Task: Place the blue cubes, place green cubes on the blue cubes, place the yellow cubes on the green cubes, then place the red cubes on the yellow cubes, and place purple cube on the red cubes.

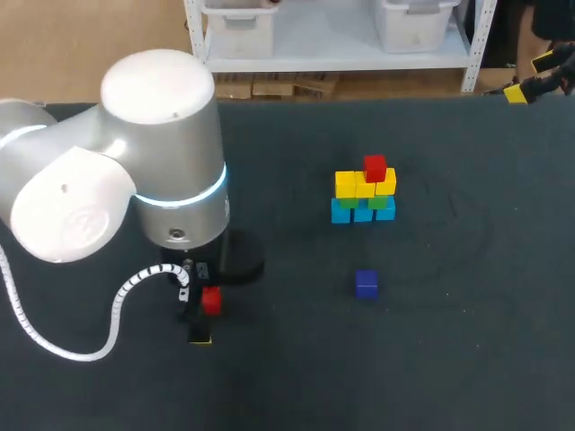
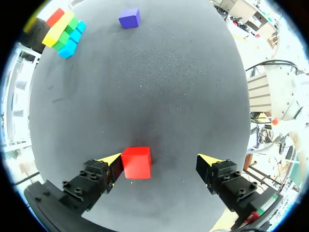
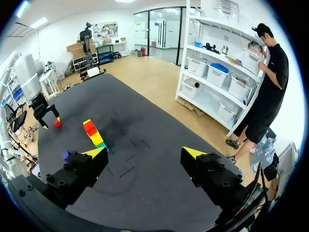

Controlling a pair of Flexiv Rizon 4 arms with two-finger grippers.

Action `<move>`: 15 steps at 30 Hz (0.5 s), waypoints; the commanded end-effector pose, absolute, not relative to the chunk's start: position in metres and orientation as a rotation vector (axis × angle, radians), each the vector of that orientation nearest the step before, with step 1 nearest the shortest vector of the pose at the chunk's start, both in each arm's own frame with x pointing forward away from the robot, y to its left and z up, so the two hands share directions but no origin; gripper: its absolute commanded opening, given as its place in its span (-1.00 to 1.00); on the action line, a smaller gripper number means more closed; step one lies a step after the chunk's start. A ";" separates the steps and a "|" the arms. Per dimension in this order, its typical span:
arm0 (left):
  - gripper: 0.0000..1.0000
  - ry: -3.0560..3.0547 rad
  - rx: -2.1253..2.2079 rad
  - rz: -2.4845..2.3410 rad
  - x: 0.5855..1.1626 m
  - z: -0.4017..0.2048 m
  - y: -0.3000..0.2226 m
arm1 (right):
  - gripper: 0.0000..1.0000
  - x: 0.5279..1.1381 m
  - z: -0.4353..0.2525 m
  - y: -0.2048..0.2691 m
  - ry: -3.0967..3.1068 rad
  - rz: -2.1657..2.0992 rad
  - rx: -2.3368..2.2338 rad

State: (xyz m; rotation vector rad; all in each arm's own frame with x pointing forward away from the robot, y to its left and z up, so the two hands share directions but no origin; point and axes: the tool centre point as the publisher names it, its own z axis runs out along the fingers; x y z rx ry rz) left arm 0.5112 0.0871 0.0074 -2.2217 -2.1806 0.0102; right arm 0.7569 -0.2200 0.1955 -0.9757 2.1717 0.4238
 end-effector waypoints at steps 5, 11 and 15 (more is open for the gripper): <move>0.83 -2.173 -2.226 0.013 0.514 0.009 0.091 | 1.00 0.759 0.195 -0.220 2.169 0.430 -0.978; -1.00 -2.172 -2.224 0.009 0.516 0.010 0.090 | 1.00 0.759 0.195 -0.220 2.169 0.430 -0.978; -1.00 -2.171 -2.223 0.010 0.517 0.008 0.087 | 1.00 0.759 0.195 -0.220 2.169 0.430 -0.978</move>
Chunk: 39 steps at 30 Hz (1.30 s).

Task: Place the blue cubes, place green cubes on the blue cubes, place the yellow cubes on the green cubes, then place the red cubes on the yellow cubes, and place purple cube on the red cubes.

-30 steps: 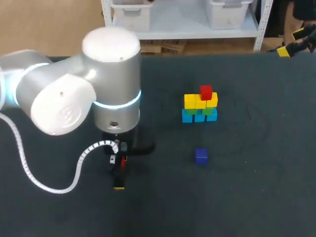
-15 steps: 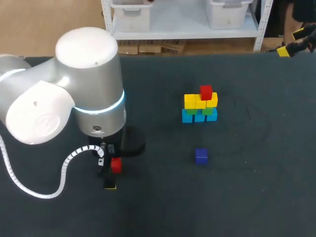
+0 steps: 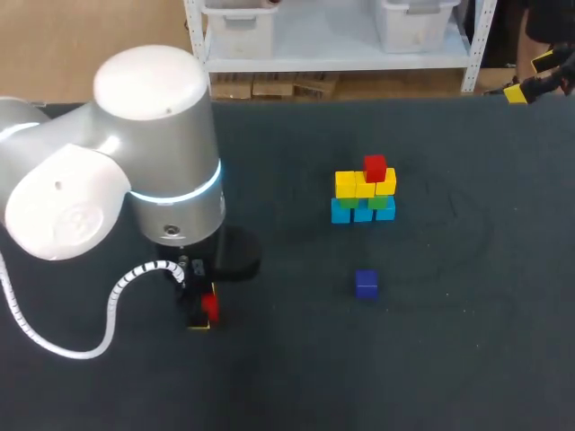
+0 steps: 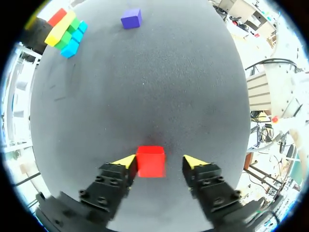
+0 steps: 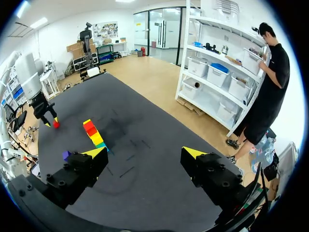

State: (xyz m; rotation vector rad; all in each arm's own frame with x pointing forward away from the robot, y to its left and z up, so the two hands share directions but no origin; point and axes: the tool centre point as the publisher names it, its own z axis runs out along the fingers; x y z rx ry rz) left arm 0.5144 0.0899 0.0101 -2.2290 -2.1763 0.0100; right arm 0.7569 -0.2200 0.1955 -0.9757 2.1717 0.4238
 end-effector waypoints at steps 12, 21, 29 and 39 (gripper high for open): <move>-1.00 -2.158 -2.205 -0.039 0.532 0.031 0.081 | 1.00 0.759 0.195 -0.220 2.169 0.430 -0.978; -1.00 -2.103 -2.280 -0.123 0.575 0.082 0.063 | 1.00 0.759 0.195 -0.220 2.169 0.430 -0.978; -1.00 -2.054 -2.362 -0.148 0.620 0.114 0.044 | 1.00 0.759 0.195 -0.220 2.169 0.430 -0.978; -1.00 -2.008 -2.460 -0.162 0.672 0.139 0.010 | 1.00 0.759 0.195 -0.220 2.169 0.430 -0.978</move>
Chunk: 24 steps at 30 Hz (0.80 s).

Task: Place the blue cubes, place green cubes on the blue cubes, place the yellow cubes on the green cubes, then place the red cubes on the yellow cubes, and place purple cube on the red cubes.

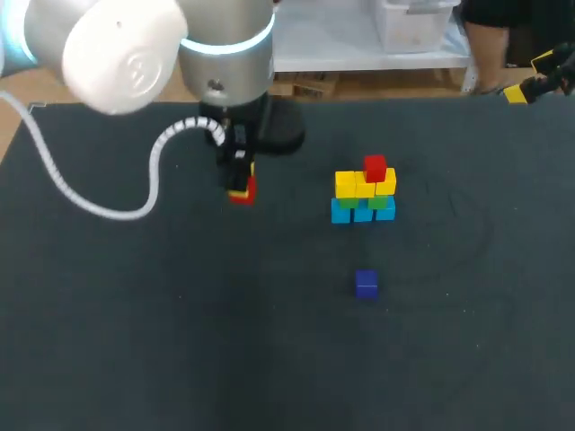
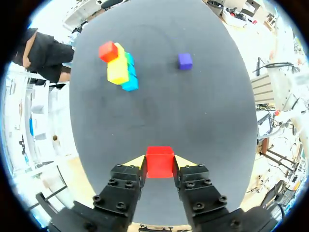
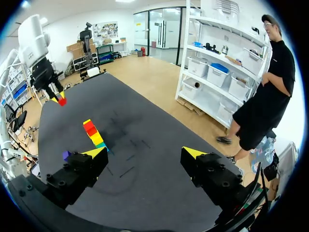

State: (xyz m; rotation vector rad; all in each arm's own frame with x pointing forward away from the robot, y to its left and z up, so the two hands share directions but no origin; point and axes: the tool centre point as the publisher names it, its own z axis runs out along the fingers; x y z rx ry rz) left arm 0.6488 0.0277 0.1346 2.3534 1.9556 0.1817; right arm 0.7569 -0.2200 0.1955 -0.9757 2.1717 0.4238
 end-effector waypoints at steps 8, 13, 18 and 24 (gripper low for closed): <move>-1.00 1.836 2.528 0.088 0.700 0.151 -0.036 | 1.00 0.759 0.195 -0.220 2.169 0.430 -0.978; -1.00 1.784 2.592 -0.035 0.710 0.153 -0.071 | 1.00 0.759 0.195 -0.220 2.169 0.430 -0.978; -1.00 1.798 2.620 -0.107 0.712 0.147 -0.093 | 1.00 0.759 0.195 -0.220 2.169 0.430 -0.978; -1.00 1.858 2.530 -0.188 0.708 0.137 -0.105 | 1.00 0.759 0.195 -0.220 2.169 0.430 -0.978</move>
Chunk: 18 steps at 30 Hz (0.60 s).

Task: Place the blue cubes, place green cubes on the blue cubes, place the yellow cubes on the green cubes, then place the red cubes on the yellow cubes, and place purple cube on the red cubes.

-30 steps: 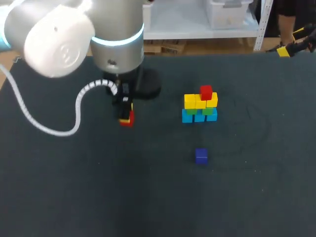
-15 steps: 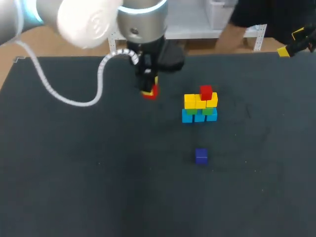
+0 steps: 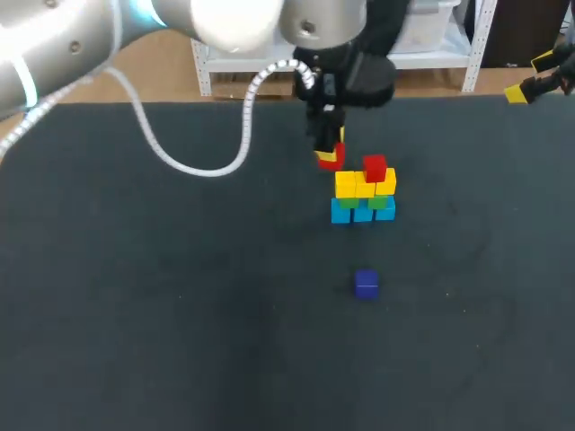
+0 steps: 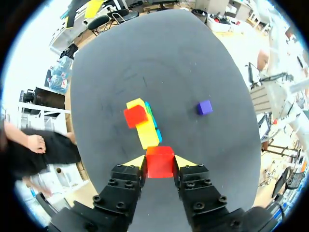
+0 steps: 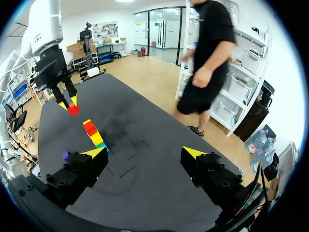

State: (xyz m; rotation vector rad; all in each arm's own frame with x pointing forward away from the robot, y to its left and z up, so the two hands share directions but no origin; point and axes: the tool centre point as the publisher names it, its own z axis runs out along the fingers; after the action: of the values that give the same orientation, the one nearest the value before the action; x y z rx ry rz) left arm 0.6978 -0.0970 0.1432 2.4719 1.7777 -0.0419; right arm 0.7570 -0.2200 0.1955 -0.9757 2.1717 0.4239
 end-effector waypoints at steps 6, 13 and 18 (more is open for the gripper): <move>-1.00 1.924 2.407 -0.239 0.705 0.128 -0.104 | 1.00 0.759 0.195 -0.220 2.169 0.430 -0.978; -1.00 1.961 2.386 -0.313 0.699 0.117 -0.108 | 1.00 0.759 0.195 -0.220 2.169 0.430 -0.978; -1.00 2.015 2.376 -0.297 0.701 0.112 -0.118 | 1.00 0.759 0.195 -0.220 2.169 0.430 -0.978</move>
State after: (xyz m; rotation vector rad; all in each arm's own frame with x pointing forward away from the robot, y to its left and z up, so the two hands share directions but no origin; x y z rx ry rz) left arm 0.6954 -0.1092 0.1132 2.3636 1.9982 -0.3032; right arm 0.7570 -0.2200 0.1955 -0.9757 2.1717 0.4239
